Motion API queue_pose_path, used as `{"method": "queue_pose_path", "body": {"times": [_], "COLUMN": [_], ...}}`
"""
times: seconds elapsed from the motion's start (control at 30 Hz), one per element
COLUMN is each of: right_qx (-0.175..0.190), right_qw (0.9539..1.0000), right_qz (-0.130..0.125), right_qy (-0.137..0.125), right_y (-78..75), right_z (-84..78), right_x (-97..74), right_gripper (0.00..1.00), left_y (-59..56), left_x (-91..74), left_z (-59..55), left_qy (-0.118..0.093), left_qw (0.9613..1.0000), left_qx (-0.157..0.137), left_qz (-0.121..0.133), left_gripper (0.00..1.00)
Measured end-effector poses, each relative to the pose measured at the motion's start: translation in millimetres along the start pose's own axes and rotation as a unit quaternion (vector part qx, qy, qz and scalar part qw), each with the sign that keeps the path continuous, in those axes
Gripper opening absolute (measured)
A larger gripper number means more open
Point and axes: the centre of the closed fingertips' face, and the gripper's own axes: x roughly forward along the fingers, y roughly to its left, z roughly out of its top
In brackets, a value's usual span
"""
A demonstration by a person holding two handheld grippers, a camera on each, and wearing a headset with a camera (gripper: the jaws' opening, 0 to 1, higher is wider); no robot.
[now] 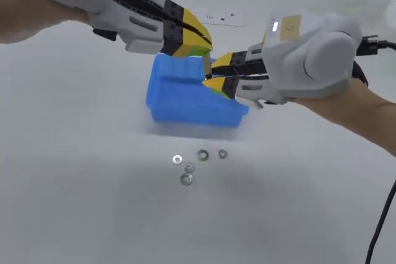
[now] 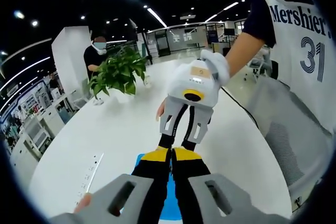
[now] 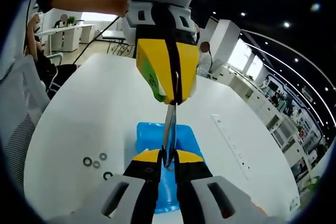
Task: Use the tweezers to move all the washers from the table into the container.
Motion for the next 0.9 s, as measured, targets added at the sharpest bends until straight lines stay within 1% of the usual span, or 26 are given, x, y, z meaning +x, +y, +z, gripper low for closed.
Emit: {"method": "queue_pose_path", "body": {"times": [0.07, 0.1, 0.2, 0.27, 0.33, 0.37, 0.53, 0.73, 0.9], "right_qx": [0.004, 0.008, 0.013, 0.024, 0.031, 0.036, 0.049, 0.069, 0.064], "right_qw": [1.0000, 1.0000, 0.9998, 0.9995, 0.9992, 0.9990, 0.9980, 0.9966, 0.9968], "right_qz": [0.003, 0.006, 0.014, 0.019, 0.021, 0.021, 0.024, 0.024, 0.021], "right_qy": [0.001, 0.003, 0.008, 0.010, 0.012, 0.013, 0.030, 0.040, 0.043], "right_y": [-2.5, -3.0, -2.5, -1.9, -2.7, -3.2, -2.7, -0.9, -0.2], "right_z": [-4.4, -7.6, -15.0, -19.7, -23.8, -25.6, -36.8, -43.5, -44.3], "right_x": [6.5, 10.8, 21.1, 27.2, 31.4, 33.3, 43.3, 46.3, 45.3], "right_gripper": [0.11, 0.11, 0.11, 0.11, 0.11, 0.11, 0.11, 0.11, 0.12], "left_y": [5.2, 8.1, 12.0, 14.8, 19.5, 20.1, 25.3, 25.8, 24.0], "left_x": [2.6, 4.3, 8.3, 11.0, 13.4, 14.0, 21.7, 27.4, 28.8], "left_z": [-6.5, -11.5, -22.5, -29.3, -36.1, -37.0, -50.0, -55.6, -54.4], "left_qy": [0.003, 0.006, 0.012, 0.018, 0.024, 0.024, 0.033, 0.039, 0.039], "left_qw": [1.0000, 0.9999, 0.9997, 0.9994, 0.9987, 0.9986, 0.9974, 0.9967, 0.9970], "left_qx": [-0.006, -0.011, -0.021, -0.030, -0.045, -0.046, -0.064, -0.071, -0.067], "left_qz": [0.002, 0.002, 0.002, 0.003, 0.008, 0.009, 0.010, 0.008, 0.003], "left_gripper": [0.05, 0.05, 0.05, 0.05, 0.05, 0.05, 0.05, 0.05, 0.05]}}
